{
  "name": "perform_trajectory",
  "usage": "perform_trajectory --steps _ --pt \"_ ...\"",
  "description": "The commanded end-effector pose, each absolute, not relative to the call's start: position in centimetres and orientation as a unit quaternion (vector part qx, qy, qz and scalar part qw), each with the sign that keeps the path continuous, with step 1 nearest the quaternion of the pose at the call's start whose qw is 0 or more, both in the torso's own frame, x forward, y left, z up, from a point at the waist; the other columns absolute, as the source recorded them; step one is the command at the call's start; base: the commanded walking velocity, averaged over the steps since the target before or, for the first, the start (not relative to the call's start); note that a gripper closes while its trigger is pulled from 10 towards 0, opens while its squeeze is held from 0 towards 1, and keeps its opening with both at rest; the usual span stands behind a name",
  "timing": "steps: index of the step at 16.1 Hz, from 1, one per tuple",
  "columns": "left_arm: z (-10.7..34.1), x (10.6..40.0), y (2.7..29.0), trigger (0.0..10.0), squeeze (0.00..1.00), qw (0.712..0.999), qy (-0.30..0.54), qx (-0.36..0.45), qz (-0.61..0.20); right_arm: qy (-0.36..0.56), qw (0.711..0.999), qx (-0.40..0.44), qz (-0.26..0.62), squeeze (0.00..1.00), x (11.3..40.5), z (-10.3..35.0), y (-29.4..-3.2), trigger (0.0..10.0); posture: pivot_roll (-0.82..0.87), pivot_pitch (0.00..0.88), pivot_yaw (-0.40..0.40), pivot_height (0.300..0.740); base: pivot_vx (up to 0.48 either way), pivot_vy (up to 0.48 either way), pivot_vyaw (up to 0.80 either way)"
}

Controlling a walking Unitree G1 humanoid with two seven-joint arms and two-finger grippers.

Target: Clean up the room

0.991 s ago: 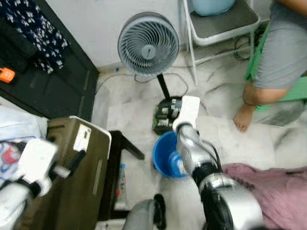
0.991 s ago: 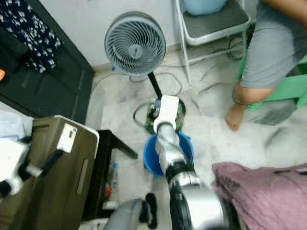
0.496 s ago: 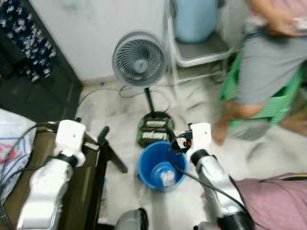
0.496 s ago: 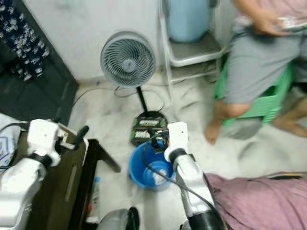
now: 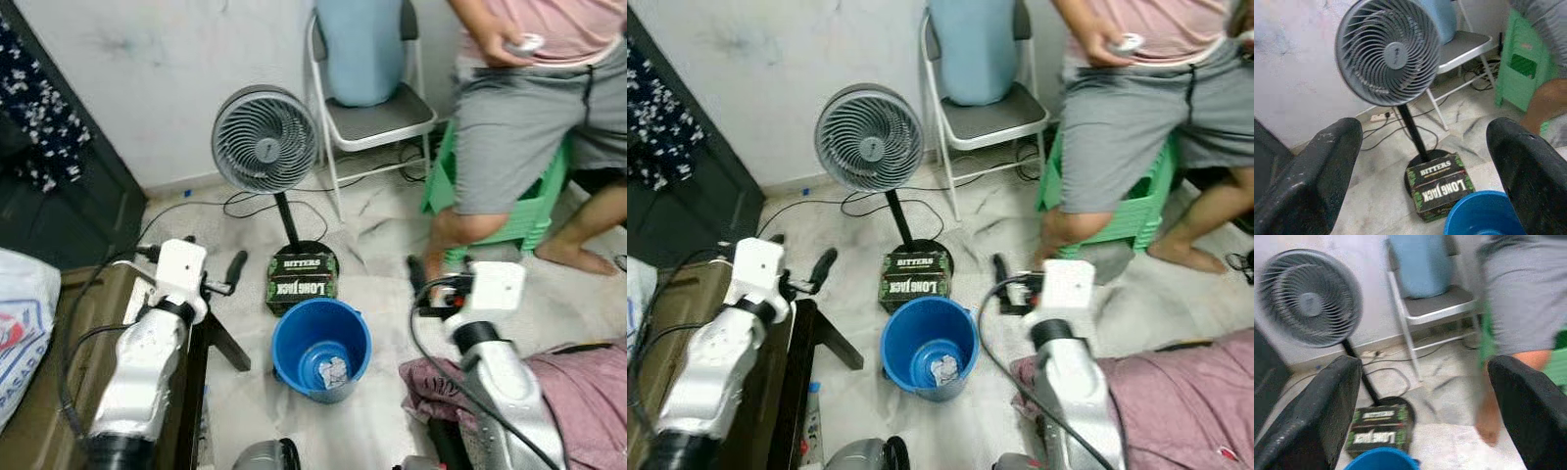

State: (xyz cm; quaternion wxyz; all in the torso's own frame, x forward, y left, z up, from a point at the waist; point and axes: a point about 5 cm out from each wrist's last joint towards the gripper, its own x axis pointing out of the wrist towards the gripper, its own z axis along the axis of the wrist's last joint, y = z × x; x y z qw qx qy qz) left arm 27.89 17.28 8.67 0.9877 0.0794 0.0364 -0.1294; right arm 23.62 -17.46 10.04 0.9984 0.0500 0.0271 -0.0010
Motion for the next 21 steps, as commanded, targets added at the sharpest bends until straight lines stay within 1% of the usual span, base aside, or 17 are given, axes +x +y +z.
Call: perform_trajectory --steps 1,2,5,7,8,9,12,13,16,21 --pt "8.4 28.1 17.7 10.0 0.00 0.988 0.038 0.088 -0.121 0.021 0.998 0.062 -0.019 0.00 23.7 10.4 -17.6 10.0 -0.19 0.000 0.161 0.740 0.000 0.000 0.00" --pt "8.4 28.7 17.3 10.0 0.00 0.988 0.033 0.087 -0.126 0.020 0.995 0.083 -0.054 0.00 23.8 10.4 -18.4 10.0 -0.20 0.000 0.174 0.740 0.000 0.000 0.00" --pt "8.2 29.4 17.1 10.0 0.00 0.988 0.028 0.087 -0.126 0.012 0.995 0.079 -0.061 0.00 24.4 10.6 -18.7 10.0 -0.22 0.000 0.208 0.740 0.000 0.000 0.00" --pt "7.9 29.3 17.1 10.0 0.00 0.991 0.024 0.078 -0.108 0.014 0.997 0.072 -0.040 0.00 25.5 10.6 -18.2 10.0 -0.14 0.000 0.135 0.740 0.000 0.000 0.00" --pt "7.9 29.1 17.4 10.0 0.00 0.992 0.022 0.076 -0.096 0.020 0.997 0.073 -0.028 0.00 25.9 10.5 -17.9 10.0 -0.13 0.000 0.120 0.740 0.000 0.000 0.00" --pt "7.7 28.4 18.0 10.0 0.00 0.995 0.016 0.071 -0.068 0.031 0.997 0.068 0.007 0.00 26.6 10.3 -17.1 10.0 -0.05 0.000 0.043 0.740 0.000 0.000 0.00" --pt "6.8 26.1 19.8 10.0 0.00 0.998 0.012 0.065 0.003 0.044 0.994 0.049 0.085 0.00 28.8 10.3 -14.7 10.0 0.07 0.000 -0.065 0.740 0.000 0.000 0.00" --pt "6.8 25.6 20.0 10.0 0.00 0.998 0.010 0.062 0.018 0.041 0.992 0.045 0.107 0.00 29.3 10.4 -13.9 10.0 0.08 0.000 -0.076 0.740 0.000 0.000 0.00" --pt "6.8 25.2 19.8 10.0 0.00 0.998 0.009 0.060 0.020 0.031 0.991 0.035 0.123 0.00 29.6 10.8 -13.2 10.0 0.08 0.000 -0.080 0.740 0.000 0.000 0.80" --pt "7.1 25.5 19.2 10.0 0.00 0.998 0.008 0.058 0.002 0.006 0.995 -0.019 0.095 0.00 28.3 11.3 -14.9 10.0 -0.01 0.000 -0.028 0.740 0.000 0.000 0.80"
